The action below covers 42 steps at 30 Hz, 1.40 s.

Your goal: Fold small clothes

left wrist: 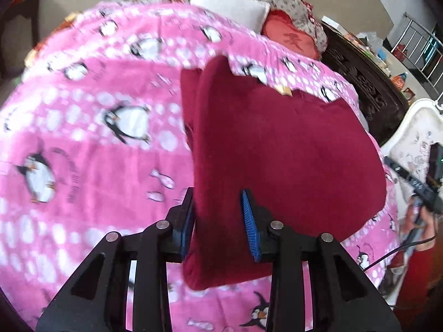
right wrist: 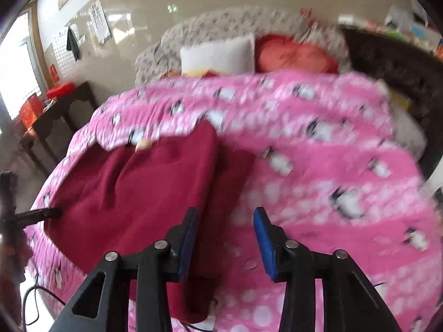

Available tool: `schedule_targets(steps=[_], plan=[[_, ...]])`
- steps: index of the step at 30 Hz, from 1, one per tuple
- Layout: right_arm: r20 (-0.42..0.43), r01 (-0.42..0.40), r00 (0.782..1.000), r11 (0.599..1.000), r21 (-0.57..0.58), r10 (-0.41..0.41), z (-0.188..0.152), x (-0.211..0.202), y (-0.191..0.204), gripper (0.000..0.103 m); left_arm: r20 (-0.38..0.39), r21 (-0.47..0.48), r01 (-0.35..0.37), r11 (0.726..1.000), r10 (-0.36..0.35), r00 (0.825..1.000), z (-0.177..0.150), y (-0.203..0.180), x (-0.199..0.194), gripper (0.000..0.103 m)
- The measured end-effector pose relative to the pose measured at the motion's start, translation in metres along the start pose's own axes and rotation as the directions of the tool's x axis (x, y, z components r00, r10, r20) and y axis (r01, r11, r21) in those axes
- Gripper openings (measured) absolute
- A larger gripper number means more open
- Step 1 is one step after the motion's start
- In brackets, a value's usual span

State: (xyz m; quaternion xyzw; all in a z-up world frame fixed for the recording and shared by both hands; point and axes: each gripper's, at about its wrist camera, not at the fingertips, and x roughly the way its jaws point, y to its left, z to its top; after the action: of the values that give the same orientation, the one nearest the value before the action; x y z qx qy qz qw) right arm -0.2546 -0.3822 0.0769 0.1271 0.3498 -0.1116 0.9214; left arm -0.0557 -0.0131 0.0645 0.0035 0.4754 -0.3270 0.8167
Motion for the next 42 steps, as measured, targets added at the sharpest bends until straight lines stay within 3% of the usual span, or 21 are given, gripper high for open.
schedule_targets(steps=[1,3,6,8,12,13,14,15,19,22,24,26,28,30,31,34,37,42], plan=[[0.015,-0.024,1.000,1.000,0.012,0.024,0.005,-0.005,0.000,0.050,0.018,0.007,-0.011,1.000,0.011,1.000,0.000,-0.001,-0.007,0.031],[0.032,-0.050,0.998,0.999,0.007,0.050,0.018,-0.006,0.008,0.050,0.067,0.025,-0.022,0.999,0.020,0.998,0.006,-0.004,-0.021,0.048],[0.049,0.012,0.999,0.997,-0.076,-0.008,0.039,0.014,0.025,0.050,0.125,0.023,-0.001,1.000,-0.002,0.992,0.025,-0.008,-0.027,0.066],[0.044,0.044,0.998,0.995,-0.088,-0.040,0.055,0.037,0.027,0.050,0.151,0.023,-0.016,1.000,0.012,0.989,0.039,-0.011,-0.018,0.072],[-0.083,0.015,0.996,0.999,-0.031,-0.018,0.078,0.107,0.014,0.049,0.125,-0.001,-0.063,0.998,0.063,0.990,0.071,-0.011,0.020,0.072],[-0.100,0.003,0.995,1.000,-0.016,-0.004,0.078,0.119,0.010,0.042,0.111,-0.008,-0.071,0.997,0.072,0.991,0.076,-0.011,0.028,0.072],[-0.105,-0.013,0.994,1.000,-0.010,0.012,0.078,0.125,0.008,0.014,0.082,-0.019,-0.087,0.996,0.088,0.993,0.084,-0.010,0.043,0.072],[-0.097,-0.030,0.995,1.000,-0.009,0.029,0.076,0.128,0.008,0.007,0.062,-0.022,-0.100,0.995,0.102,0.993,0.087,-0.008,0.052,0.072],[-0.018,-0.002,1.000,0.997,-0.071,0.001,0.075,0.112,0.013,0.007,0.028,-0.040,-0.232,0.972,0.233,0.972,0.093,0.010,0.080,0.072],[-0.041,0.068,0.997,0.992,-0.106,-0.073,0.075,0.123,0.010,0.007,0.010,-0.089,-0.201,0.975,0.203,0.979,0.089,0.027,0.091,0.072],[-0.090,0.108,0.989,0.986,-0.125,-0.119,0.069,0.143,0.008,0.007,0.027,-0.078,-0.208,0.975,0.210,0.977,0.086,0.028,0.094,0.073],[-0.083,0.125,0.987,0.984,-0.130,-0.136,0.070,0.143,0.009,0.007,0.037,-0.063,-0.224,0.972,0.227,0.973,0.084,0.025,0.094,0.073],[-0.076,0.126,0.988,0.986,-0.110,-0.135,0.075,0.132,0.008,0.017,0.039,-0.066,-0.223,0.972,0.226,0.973,0.085,0.024,0.092,0.073],[-0.046,0.147,0.987,0.985,-0.086,-0.151,0.076,0.113,0.009,0.033,0.041,-0.074,-0.217,0.973,0.220,0.975,0.083,0.023,0.085,0.073],[-0.036,0.148,0.988,0.986,-0.081,-0.152,0.077,0.106,0.012,0.034,0.041,-0.076,-0.216,0.973,0.219,0.975,0.082,0.022,0.081,0.073],[-0.020,0.092,0.995,0.994,-0.066,-0.094,0.077,0.080,0.028,0.035,0.067,-0.075,-0.226,0.971,0.231,0.971,0.077,0.017,0.064,0.073],[-0.023,-0.024,0.999,0.998,-0.055,0.023,0.075,0.067,0.053,0.035,0.095,-0.056,-0.236,0.970,0.240,0.966,0.068,0.008,0.046,0.072],[-0.103,-0.171,0.982,0.977,-0.126,0.158,0.059,0.080,0.115,0.035,0.120,-0.008,-0.248,0.969,0.247,0.962,0.049,-0.005,0.022,0.072]])
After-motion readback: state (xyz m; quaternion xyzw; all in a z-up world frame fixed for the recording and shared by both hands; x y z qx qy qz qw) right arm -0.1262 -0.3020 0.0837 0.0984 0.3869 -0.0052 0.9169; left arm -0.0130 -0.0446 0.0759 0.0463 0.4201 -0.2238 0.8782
